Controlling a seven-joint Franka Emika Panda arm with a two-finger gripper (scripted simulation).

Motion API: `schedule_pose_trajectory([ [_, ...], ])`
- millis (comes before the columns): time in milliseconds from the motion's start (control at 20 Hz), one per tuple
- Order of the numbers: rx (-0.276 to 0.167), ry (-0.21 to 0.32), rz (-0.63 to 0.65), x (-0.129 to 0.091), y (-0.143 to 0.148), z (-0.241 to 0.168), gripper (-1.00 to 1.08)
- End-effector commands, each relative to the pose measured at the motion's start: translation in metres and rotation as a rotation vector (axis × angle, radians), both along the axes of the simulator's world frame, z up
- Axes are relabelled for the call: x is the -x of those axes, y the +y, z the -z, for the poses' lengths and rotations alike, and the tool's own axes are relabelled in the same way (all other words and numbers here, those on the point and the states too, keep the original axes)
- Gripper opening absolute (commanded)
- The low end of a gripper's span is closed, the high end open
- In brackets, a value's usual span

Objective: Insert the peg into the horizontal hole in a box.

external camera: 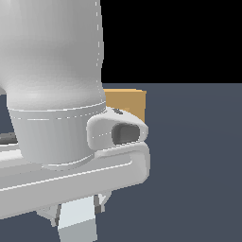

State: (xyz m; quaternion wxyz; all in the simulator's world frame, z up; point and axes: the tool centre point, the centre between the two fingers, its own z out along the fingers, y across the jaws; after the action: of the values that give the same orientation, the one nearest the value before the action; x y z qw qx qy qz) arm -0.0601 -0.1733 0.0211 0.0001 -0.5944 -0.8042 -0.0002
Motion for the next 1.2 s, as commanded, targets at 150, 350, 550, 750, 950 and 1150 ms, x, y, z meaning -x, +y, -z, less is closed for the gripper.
schedule_pose_trajectory([
  [150,0.000,0.000,0.000,0.000,0.000,0.000,-1.00],
  [350,0.000,0.000,0.000,-0.001,0.001,0.000,-1.00],
  [550,0.000,0.000,0.002,-0.006,0.012,-0.003,-1.00],
  [750,0.000,0.000,0.007,-0.016,0.032,-0.010,-1.00],
  [950,0.000,0.000,0.014,-0.032,0.062,-0.019,-1.00],
  [1150,0.000,0.000,0.022,-0.052,0.098,-0.031,-1.00],
])
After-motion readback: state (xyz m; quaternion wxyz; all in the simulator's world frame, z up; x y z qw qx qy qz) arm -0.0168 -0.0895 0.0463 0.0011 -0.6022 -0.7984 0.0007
